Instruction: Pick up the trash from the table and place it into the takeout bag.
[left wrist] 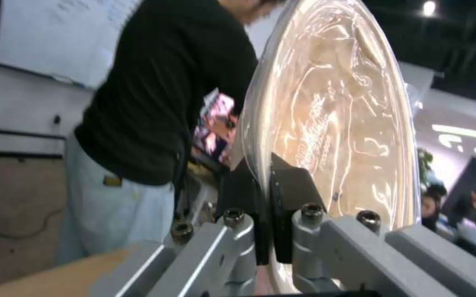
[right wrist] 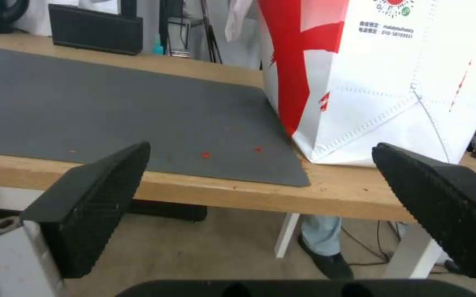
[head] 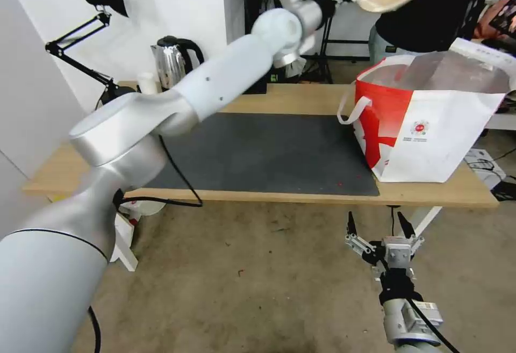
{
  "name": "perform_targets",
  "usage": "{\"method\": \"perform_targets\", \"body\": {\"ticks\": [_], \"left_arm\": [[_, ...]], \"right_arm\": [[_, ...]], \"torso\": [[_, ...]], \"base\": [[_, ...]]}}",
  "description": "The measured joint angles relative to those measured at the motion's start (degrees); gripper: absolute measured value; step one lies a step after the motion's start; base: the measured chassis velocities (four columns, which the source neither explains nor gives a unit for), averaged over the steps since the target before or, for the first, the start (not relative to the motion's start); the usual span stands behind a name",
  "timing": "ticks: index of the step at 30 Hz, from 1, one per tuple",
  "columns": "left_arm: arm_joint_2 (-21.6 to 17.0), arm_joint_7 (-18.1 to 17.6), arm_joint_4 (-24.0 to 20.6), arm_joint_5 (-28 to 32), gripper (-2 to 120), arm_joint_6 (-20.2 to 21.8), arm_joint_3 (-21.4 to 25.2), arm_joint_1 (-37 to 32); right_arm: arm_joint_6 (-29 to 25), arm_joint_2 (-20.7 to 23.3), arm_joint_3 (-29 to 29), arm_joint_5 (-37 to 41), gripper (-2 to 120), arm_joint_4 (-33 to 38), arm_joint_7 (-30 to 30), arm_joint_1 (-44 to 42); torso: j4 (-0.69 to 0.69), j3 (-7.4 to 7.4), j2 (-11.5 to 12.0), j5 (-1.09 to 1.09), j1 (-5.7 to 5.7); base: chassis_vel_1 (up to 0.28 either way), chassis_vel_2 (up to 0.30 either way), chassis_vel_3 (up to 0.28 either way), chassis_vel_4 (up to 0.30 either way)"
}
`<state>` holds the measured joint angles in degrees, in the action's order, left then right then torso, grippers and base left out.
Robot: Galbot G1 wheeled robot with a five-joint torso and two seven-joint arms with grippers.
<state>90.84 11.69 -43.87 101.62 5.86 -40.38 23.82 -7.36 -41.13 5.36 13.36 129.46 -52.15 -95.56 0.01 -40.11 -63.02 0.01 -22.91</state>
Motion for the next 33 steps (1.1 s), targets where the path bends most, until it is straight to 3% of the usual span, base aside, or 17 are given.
{"method": "perform_targets", "body": {"ticks": [12, 21, 33], "left_arm": [[0.7, 5.61, 0.56, 1.24, 1, 1.42, -8.79, -0.74], [0.61, 10.6, 0.75, 1.19, 1, 2.08, -10.84, -2.04], [0.44, 12.08, 3.07, -0.07, 1, 2.84, -11.86, -2.18]], "right_arm": [[0.0, 0.0, 0.0, 0.0, 100, 0.0, 0.0, 0.0], [0.0, 0.0, 0.0, 0.0, 100, 0.0, 0.0, 0.0], [0.0, 0.0, 0.0, 0.0, 100, 0.0, 0.0, 0.0]], "torso": [[0.0, 0.0, 0.0, -0.01, 0.0], [-0.01, 0.0, 0.0, -0.01, -0.01], [-0.01, 0.0, 0.0, -0.01, 0.0]], "base": [[0.0, 0.0, 0.0, 0.0], [0.0, 0.0, 0.0, 0.0], [0.0, 0.0, 0.0, 0.0]]}}
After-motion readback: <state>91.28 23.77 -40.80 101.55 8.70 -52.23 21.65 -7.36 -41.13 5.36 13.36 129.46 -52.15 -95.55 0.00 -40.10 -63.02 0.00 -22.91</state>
